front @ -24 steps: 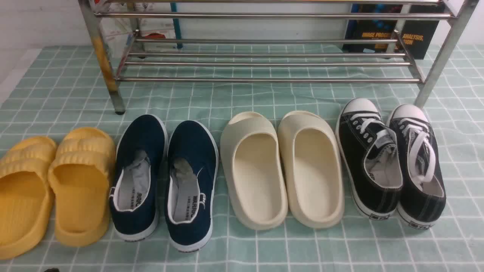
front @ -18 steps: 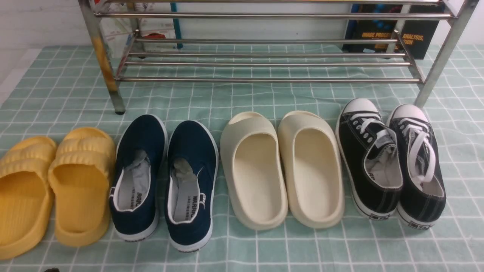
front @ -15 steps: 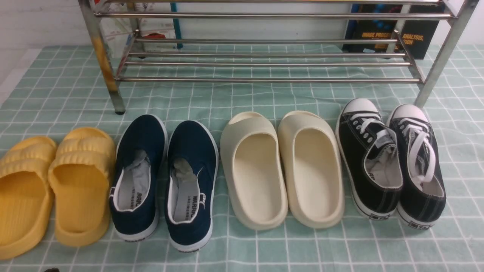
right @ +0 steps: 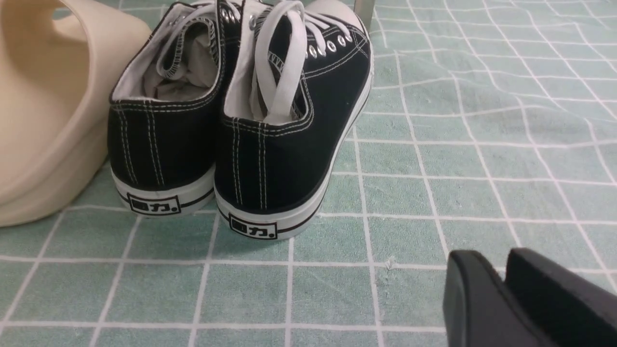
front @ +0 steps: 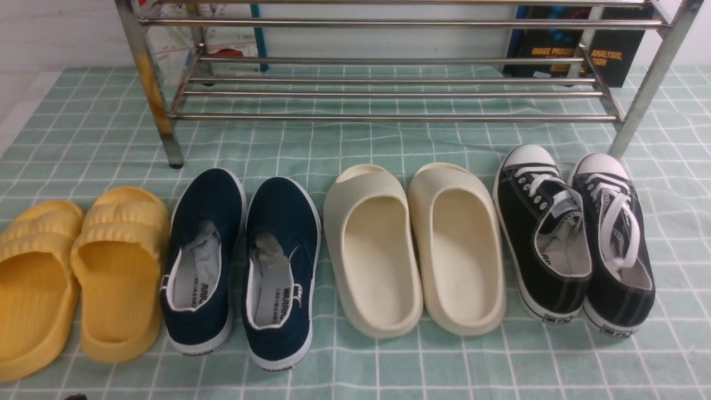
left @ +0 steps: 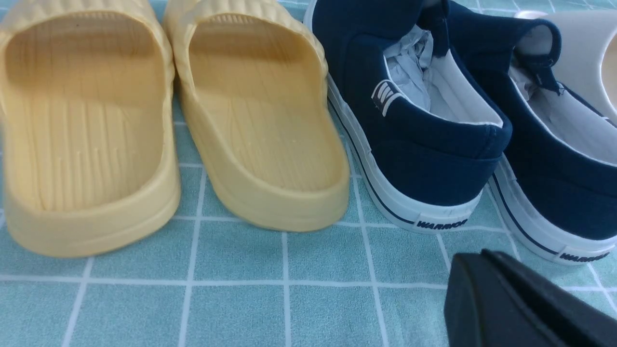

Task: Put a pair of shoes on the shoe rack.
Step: Use the right arm to grab the shoe closest to it

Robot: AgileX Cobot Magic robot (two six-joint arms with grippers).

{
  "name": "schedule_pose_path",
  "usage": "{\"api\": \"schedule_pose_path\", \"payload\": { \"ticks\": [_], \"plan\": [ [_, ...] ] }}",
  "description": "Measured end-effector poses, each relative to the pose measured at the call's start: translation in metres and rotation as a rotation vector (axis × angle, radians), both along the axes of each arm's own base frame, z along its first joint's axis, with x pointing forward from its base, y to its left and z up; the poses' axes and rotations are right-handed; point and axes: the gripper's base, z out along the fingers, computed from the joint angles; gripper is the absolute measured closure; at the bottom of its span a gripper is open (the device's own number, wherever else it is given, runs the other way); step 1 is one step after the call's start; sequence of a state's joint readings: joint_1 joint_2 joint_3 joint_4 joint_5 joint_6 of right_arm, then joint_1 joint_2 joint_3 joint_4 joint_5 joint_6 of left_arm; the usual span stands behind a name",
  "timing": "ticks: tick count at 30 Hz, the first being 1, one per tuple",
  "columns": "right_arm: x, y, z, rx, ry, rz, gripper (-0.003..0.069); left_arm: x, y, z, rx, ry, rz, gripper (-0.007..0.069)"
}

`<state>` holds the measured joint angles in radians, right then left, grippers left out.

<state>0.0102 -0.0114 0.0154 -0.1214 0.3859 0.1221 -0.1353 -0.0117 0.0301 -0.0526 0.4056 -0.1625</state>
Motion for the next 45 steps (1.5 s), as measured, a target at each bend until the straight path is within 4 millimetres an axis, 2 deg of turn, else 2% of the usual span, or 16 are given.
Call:
{"api": "schedule_pose_path", "payload": {
  "ticks": [5, 9, 14, 18, 20, 26, 28, 29, 33, 37, 39, 42, 43, 44, 45],
  "plan": [
    [0.0, 0.0, 0.001, -0.003, -0.007, 0.001, 0.0515, 0.0, 0.0, 0.0, 0.0, 0.0, 0.0, 0.0624],
    [0.002, 0.001, 0.004, -0.004, -0.082, 0.011, 0.0512, 0.0, 0.0, 0.0, 0.0, 0.0, 0.0, 0.0621],
    [0.004, 0.004, 0.032, -0.007, -0.385, 0.049, 0.0505, 0.0, 0.0, 0.0, 0.0, 0.0, 0.0, 0.0617],
    [0.001, 0.007, 0.049, 0.0, -0.572, 0.072, 0.0499, 0.0, 0.0, 0.0, 0.0, 0.0, 0.0, 0.0616],
    [-0.003, 0.008, 0.061, 0.042, -0.721, 0.094, 0.0496, 0.0, 0.0, 0.0, 0.0, 0.0, 0.0, 0.0615],
    [-0.009, 0.009, 0.071, 0.122, -0.838, 0.122, 0.0498, 0.0, 0.0, 0.0, 0.0, 0.0, 0.0, 0.0614],
    [-0.009, 0.009, 0.075, 0.123, -0.849, 0.123, 0.0508, 0.0, 0.0, 0.0, 0.0, 0.0, 0.0, 0.0614],
    [-0.01, 0.009, 0.083, 0.121, -0.858, 0.123, 0.0536, 0.0, 0.0, 0.0, 0.0, 0.0, 0.0, 0.0614],
    [-0.007, 0.009, 0.121, 0.039, -0.853, 0.105, 0.0648, 0.0, 0.0, 0.0, 0.0, 0.0, 0.0, 0.061],
    [0.011, 0.008, 0.169, -0.09, -0.797, 0.081, 0.0655, 0.0, 0.0, 0.0, -0.001, 0.0, 0.0, 0.0606],
    [0.027, 0.008, 0.182, -0.153, -0.726, 0.074, 0.0651, 0.0, 0.0, 0.0, -0.001, 0.0, 0.0, 0.0604],
    [0.064, 0.007, 0.189, -0.173, -0.543, 0.074, 0.0651, 0.0, 0.0, 0.0, -0.001, 0.0, 0.0, 0.06],
    [0.067, 0.007, 0.188, -0.169, -0.515, 0.073, 0.0651, 0.0, 0.0, 0.0, -0.001, 0.0, 0.0, 0.0599],
    [0.087, 0.005, 0.183, -0.122, -0.356, 0.066, 0.0651, 0.0, 0.0, 0.0, -0.001, 0.0, 0.0, 0.0597],
    [0.099, 0.005, 0.178, -0.073, -0.236, 0.053, 0.0651, 0.0, 0.0, 0.0, -0.001, 0.0, 0.0, 0.0596]
  ]
}}
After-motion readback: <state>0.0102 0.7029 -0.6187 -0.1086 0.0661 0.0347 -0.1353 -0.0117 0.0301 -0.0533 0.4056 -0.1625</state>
